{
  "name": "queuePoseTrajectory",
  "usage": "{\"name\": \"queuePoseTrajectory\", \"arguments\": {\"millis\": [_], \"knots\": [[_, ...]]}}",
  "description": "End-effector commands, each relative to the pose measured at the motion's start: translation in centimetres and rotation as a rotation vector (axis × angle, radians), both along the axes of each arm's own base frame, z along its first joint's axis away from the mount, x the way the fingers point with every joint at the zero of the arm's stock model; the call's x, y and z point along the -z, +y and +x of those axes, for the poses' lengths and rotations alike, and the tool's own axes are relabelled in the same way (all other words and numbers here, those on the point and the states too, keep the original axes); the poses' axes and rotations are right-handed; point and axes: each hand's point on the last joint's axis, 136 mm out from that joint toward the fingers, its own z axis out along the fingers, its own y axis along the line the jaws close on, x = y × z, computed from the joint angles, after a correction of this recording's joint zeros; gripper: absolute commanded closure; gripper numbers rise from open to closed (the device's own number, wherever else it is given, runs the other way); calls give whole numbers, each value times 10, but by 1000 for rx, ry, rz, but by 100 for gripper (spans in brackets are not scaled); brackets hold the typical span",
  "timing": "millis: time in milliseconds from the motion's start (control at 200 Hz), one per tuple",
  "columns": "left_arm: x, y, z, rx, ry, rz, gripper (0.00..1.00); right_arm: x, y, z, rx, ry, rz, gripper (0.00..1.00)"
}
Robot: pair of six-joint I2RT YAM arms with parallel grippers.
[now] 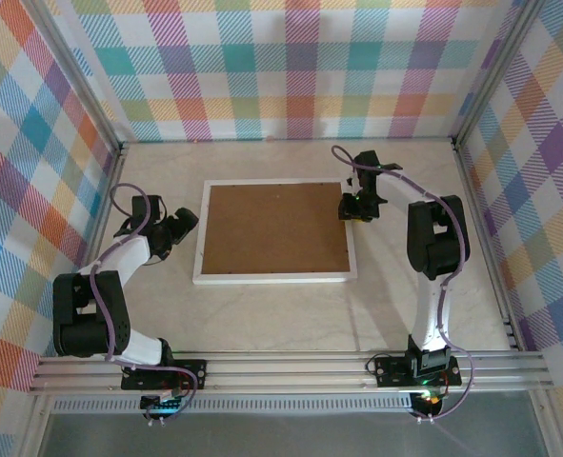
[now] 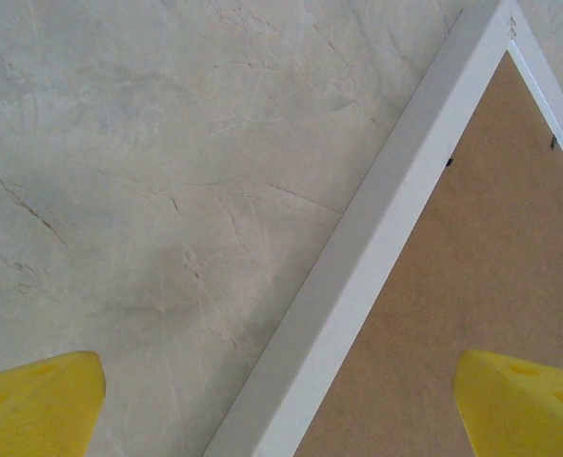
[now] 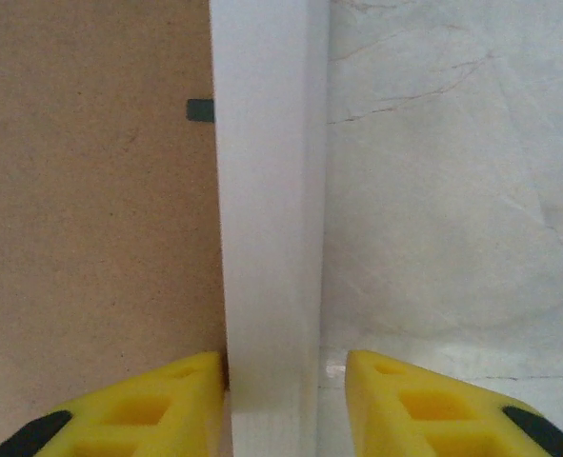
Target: Put the photo into the frame
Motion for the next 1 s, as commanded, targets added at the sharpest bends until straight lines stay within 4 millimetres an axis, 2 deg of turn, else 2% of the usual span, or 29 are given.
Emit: {"name": "queuePoseTrajectory", "arguments": {"millis": [0, 100, 225, 420, 635, 660, 740, 810, 995], "knots": [[0, 5, 0, -5, 6, 7, 6, 20, -2, -16, -20, 62, -6, 67], [3, 8, 0, 23, 18, 50, 9, 24, -3, -25, -49, 81, -9, 71], [9, 11, 1, 48, 42, 91, 16, 25, -3, -40, -105, 110, -5, 82], [18, 2, 4, 107, 79, 88, 25, 21, -21, -56, -156, 108, -95, 100], [17, -9, 15, 144, 89, 99, 26, 14, -36, -65, -171, 85, -159, 100], [21, -10, 9, 155, 125, 104, 26, 13, -37, -67, -178, 82, -158, 100], [21, -14, 12, 185, 142, 129, 27, 15, -42, -69, -198, 83, -175, 100], [25, -20, 14, 211, 153, 123, 29, 16, -50, -66, -198, 90, -193, 100], [28, -30, 24, 299, 195, 121, 32, 8, -50, -44, -205, 33, -170, 100]]}}
